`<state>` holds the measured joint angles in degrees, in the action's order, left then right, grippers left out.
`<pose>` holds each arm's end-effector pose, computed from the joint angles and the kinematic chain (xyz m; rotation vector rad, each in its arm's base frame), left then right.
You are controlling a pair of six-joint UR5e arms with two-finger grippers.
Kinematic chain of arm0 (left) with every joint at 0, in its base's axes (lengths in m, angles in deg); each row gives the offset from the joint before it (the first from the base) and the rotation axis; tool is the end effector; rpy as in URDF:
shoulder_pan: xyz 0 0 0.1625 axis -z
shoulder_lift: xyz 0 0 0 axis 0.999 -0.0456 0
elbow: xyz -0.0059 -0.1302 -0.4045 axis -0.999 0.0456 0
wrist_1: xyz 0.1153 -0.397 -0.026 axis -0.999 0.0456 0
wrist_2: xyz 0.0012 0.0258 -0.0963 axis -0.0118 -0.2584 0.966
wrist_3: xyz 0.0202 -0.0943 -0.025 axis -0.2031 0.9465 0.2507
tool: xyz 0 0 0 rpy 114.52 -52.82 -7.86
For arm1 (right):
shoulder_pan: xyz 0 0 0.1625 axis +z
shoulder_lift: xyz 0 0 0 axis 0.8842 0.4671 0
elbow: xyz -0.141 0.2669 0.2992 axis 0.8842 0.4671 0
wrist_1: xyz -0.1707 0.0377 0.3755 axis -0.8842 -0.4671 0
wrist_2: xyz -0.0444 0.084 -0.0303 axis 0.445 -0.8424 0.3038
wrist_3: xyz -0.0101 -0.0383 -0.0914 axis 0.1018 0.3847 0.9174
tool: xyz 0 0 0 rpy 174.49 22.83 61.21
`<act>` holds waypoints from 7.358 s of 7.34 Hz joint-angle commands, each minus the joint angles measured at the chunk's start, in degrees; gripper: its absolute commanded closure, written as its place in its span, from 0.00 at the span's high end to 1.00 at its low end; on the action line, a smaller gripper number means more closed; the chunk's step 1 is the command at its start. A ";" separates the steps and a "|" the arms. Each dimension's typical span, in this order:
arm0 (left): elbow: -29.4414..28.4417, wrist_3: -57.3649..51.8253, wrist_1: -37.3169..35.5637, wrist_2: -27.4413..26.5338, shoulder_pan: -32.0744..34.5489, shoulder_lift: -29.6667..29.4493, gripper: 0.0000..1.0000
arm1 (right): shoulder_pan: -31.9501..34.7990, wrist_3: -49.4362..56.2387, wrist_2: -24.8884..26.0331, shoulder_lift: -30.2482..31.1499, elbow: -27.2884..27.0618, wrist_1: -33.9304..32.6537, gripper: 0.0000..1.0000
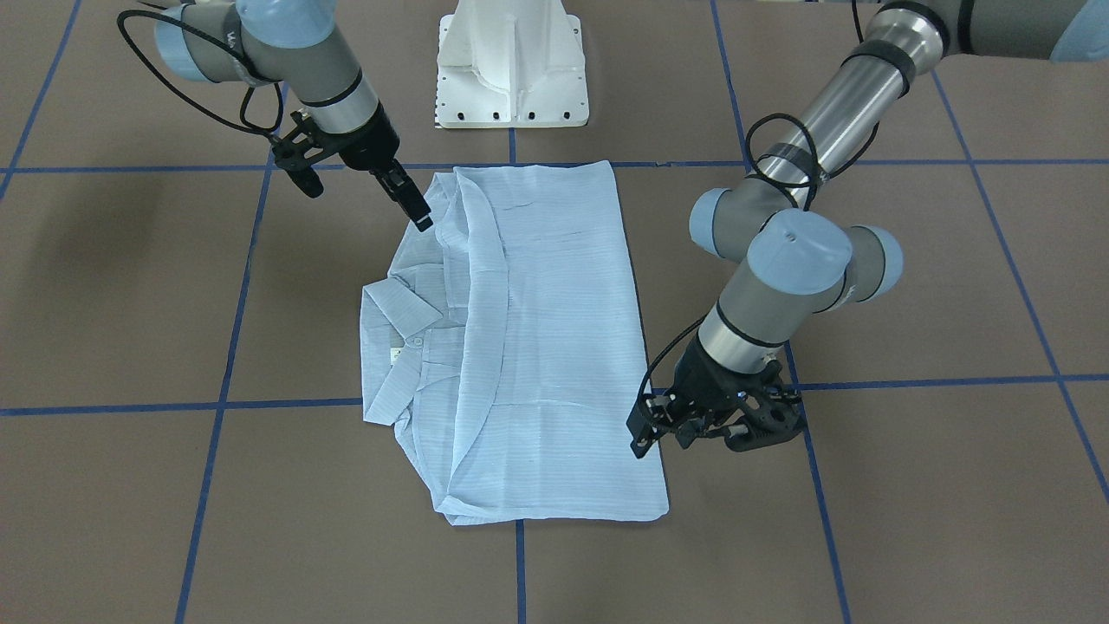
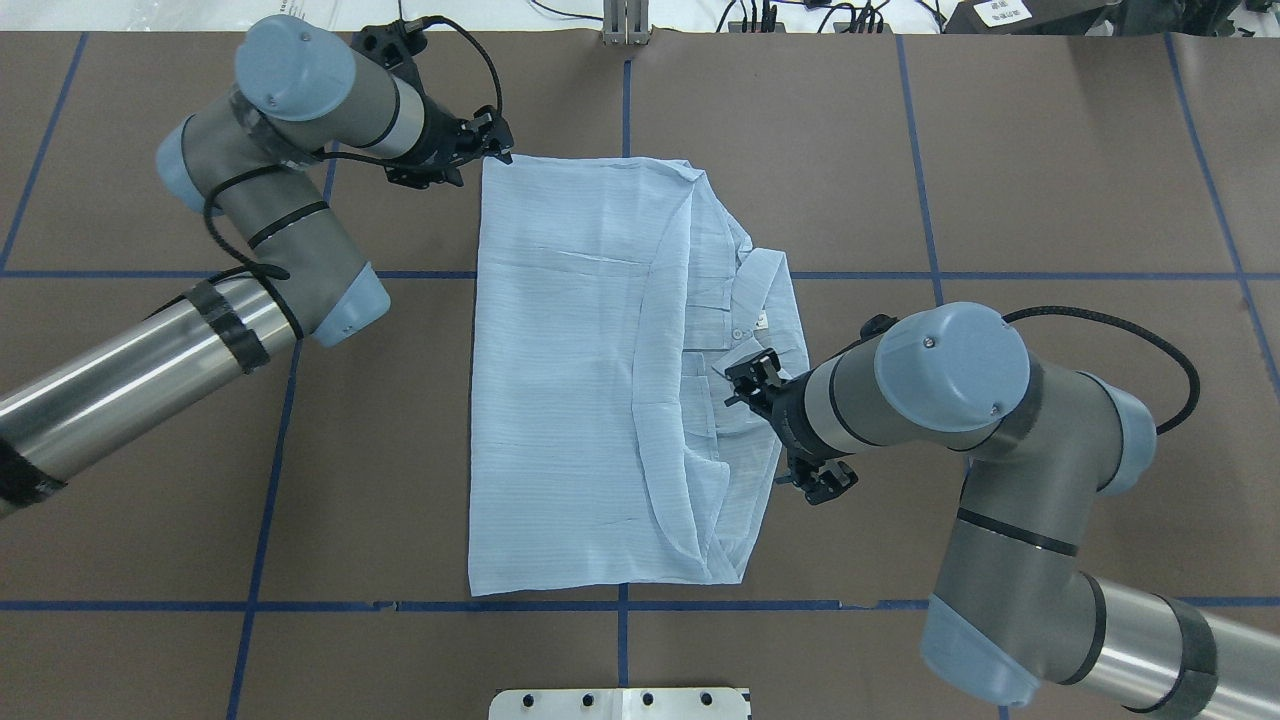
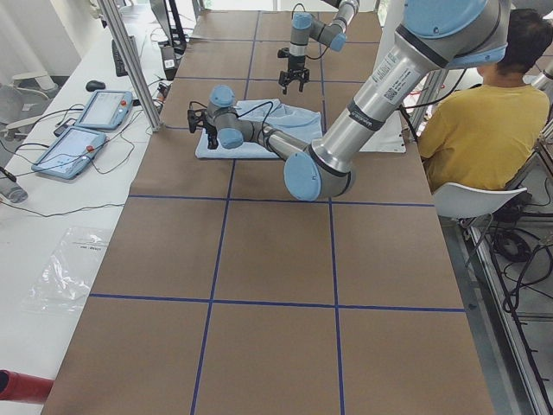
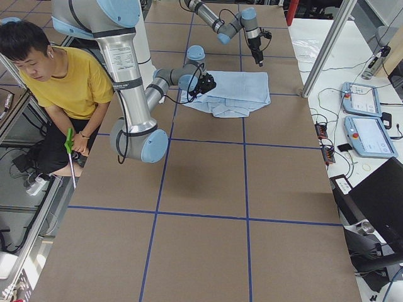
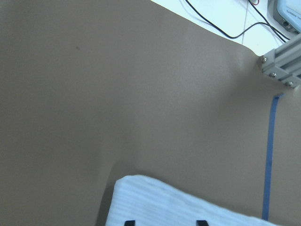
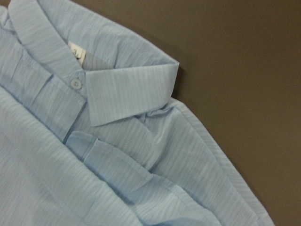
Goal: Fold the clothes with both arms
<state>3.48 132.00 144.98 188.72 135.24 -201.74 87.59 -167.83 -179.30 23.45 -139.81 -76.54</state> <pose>0.4407 -0.6277 0.2947 0.2280 1.1596 -0.3606 -0.4765 -0.3459 0.2567 -0.3854 -0.9948 0.9208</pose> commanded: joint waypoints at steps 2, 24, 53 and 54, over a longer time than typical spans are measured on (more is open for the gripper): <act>17.62 -4.78 -0.37 2.96 1.97 13.91 1.00 | -5.99 21.27 1.94 -3.51 0.49 -3.90 1.00; 24.15 -11.91 -0.55 2.17 4.09 22.64 1.00 | -5.22 73.10 11.78 -6.31 -0.92 -40.94 1.00; 31.69 10.51 -0.90 3.23 -4.47 23.78 0.99 | -14.10 -11.21 10.47 0.97 -1.44 -9.91 0.00; 33.98 17.47 -1.07 0.35 -9.66 24.30 1.00 | -14.27 -11.29 10.47 0.97 -1.62 -10.08 0.00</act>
<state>34.55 140.47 144.04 191.64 131.67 -177.90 73.44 -179.06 -168.79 24.25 -141.01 -86.48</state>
